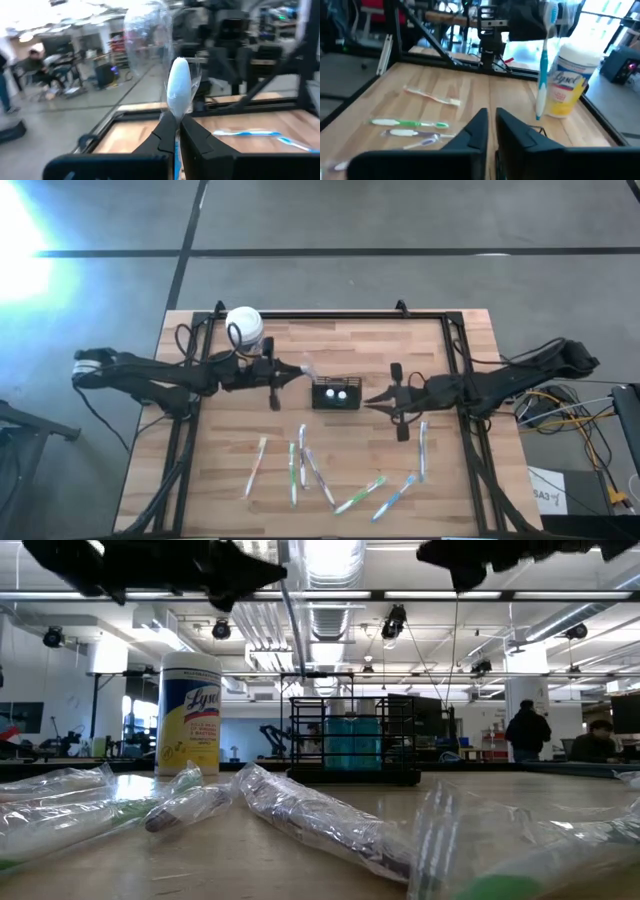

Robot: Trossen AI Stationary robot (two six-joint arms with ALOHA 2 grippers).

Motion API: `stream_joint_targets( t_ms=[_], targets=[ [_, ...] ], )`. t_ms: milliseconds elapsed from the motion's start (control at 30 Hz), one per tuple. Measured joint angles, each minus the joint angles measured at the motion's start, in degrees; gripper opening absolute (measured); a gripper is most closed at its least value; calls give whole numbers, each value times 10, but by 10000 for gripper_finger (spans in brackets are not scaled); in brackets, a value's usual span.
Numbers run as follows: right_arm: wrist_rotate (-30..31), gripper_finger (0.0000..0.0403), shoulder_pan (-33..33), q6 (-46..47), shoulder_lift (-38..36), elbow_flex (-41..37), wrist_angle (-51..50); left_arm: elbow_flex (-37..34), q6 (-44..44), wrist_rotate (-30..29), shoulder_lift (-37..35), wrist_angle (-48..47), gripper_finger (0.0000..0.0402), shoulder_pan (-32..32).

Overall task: Pick & Place toothbrushing station
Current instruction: Put the left blue toothbrush into the black mesh organizer

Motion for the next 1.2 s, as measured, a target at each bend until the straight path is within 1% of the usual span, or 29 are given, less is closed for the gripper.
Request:
stream_joint_targets(
  t_ms=[67, 133, 200, 400, 533, 767, 867, 1000, 1200],
  targets=[
    [0, 13, -5, 8, -4, -38, 51, -25, -25, 1, 0, 29, 8, 16],
    [0, 11, -10, 27, -5, -70, 96, -44, -48, 15, 0, 62, 8, 25],
    [0, 9, -13, 36, -6, -96, 133, -58, -52, 19, 0, 87, 8, 26],
    [0, 8, -13, 36, 5, -163, 239, -63, -46, 25, 5, 99, 8, 26],
    [2, 8, -12, 33, 8, -185, 288, -61, -55, 29, 30, 133, 8, 26],
    [2, 8, -12, 33, 6, -188, 288, -51, -51, 29, 94, 153, 8, 26],
    [2, 8, -12, 33, 7, -189, 286, -53, -50, 29, 110, 176, 8, 26],
    [3, 8, -12, 32, 7, -189, 286, -53, -46, 23, 137, 179, 8, 26],
    [4, 8, -12, 30, 7, -189, 288, -50, -40, 14, 194, 229, 8, 26]
  ],
)
